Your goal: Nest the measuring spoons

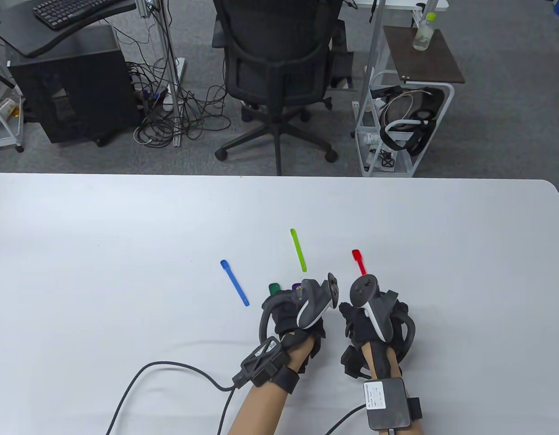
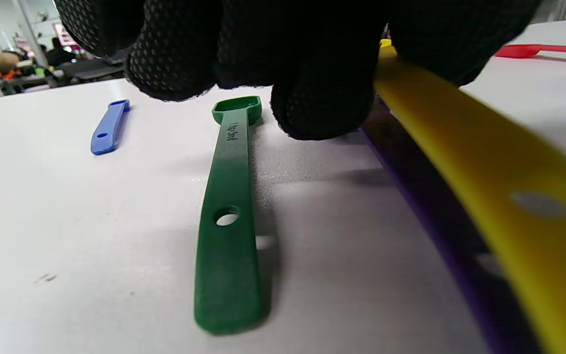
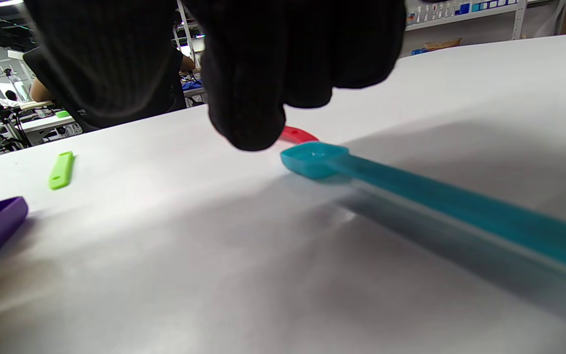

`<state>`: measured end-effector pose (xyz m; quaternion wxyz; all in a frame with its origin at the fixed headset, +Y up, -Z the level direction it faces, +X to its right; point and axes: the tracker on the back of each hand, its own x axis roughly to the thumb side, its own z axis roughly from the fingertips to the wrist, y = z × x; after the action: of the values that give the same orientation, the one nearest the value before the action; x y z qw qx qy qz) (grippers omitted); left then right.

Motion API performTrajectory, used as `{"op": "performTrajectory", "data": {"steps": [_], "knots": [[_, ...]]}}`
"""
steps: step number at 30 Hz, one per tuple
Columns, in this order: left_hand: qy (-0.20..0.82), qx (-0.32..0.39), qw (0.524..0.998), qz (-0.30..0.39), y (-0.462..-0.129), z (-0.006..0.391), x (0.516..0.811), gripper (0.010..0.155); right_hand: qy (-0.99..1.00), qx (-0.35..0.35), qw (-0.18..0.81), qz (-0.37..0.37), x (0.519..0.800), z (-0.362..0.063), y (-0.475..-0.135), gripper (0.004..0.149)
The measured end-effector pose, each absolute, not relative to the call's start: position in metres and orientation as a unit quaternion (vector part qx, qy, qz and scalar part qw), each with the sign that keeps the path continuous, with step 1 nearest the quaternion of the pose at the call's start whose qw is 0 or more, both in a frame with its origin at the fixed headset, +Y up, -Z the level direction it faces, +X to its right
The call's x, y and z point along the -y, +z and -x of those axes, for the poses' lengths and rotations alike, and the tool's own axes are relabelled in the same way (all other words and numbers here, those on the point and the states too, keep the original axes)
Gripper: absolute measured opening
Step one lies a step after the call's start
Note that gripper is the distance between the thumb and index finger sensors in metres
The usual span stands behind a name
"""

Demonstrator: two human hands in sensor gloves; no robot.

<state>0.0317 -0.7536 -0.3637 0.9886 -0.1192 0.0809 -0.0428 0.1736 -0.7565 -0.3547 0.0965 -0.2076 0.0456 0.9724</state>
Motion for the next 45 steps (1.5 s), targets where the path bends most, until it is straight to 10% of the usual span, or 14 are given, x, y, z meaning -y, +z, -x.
{"op": "performTrajectory", "data": {"steps": [45], "knots": [[-0.080, -0.105, 0.985, 0.107, -0.360, 0.016, 0.765, 0.058, 0.973, -0.049, 0.060, 0.217, 0.756, -0.173, -0.352, 0.047]]}}
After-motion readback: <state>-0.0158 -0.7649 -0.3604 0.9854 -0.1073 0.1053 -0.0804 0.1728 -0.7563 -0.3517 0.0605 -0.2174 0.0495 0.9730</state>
